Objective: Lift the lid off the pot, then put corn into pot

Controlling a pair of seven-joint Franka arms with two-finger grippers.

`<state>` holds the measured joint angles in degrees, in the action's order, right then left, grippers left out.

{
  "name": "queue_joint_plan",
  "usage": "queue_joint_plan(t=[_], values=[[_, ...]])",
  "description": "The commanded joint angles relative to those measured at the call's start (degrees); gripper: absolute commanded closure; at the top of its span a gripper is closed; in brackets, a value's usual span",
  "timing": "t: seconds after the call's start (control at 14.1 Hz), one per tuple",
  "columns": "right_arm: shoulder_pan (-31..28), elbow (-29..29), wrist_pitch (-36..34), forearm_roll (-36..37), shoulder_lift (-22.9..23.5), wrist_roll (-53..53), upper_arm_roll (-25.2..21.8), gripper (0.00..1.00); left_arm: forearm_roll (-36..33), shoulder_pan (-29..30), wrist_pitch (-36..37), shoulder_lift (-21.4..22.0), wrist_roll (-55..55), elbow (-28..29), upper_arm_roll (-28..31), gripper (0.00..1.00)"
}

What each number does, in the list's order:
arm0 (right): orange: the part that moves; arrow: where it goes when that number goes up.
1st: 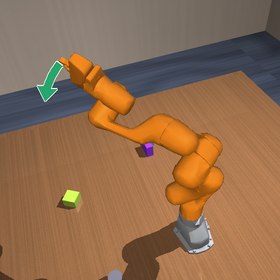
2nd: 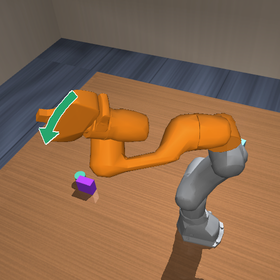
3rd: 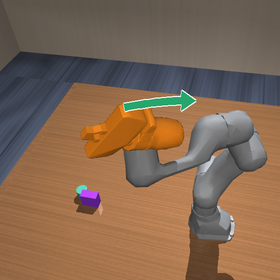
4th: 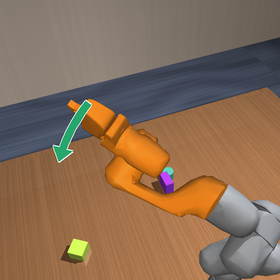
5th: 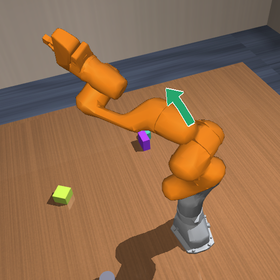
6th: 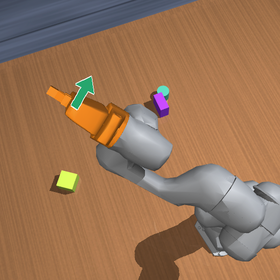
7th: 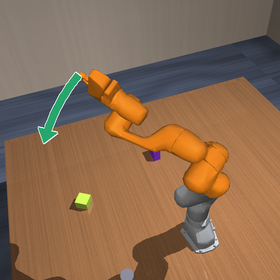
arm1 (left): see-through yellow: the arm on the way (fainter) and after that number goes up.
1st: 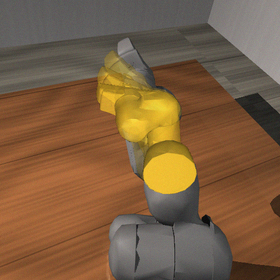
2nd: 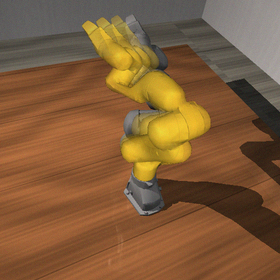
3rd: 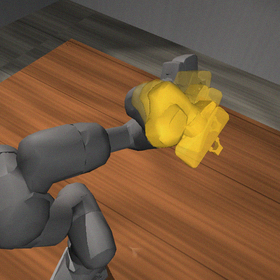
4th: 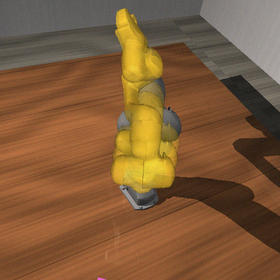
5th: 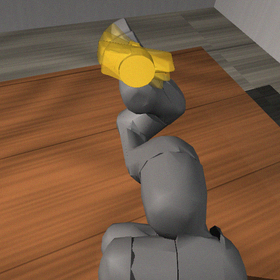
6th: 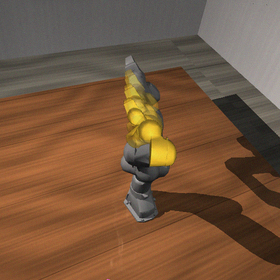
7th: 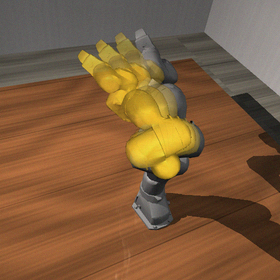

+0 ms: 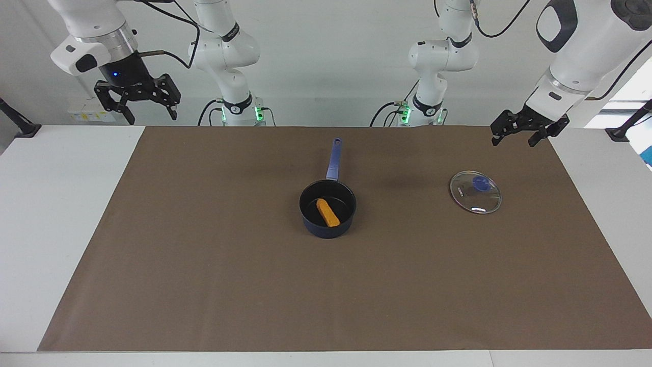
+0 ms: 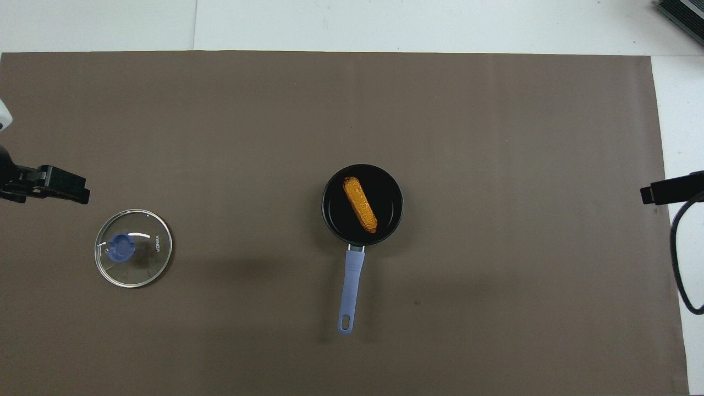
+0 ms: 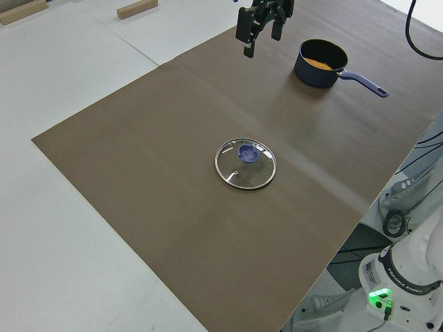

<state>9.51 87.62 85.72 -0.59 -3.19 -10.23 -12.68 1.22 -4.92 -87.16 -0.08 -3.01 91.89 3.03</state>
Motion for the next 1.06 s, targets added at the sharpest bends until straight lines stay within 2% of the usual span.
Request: queue_joint_plan(t=[0.0, 0.35, 0.99], values=[[-0.63, 2.12, 0.94, 0.59, -1.74, -0.75, 0.11, 0.0, -0.07, 0.0, 0.41, 0.43, -0.15, -0.14, 0.14, 0.0], [-2.21, 6.86, 1.47, 0.85, -4.81, -0.75, -0.42, 0.0, -0.07, 0.0, 0.58, 0.43, 0.02, -0.14, 0.05, 0.0], [-3.18, 6.95, 1.65, 2.26, -4.73, -1.01, -0.42, 0.0, 0.1, 0.0, 0.5, 0.43, 0.28, -0.14, 0.05, 0.0]])
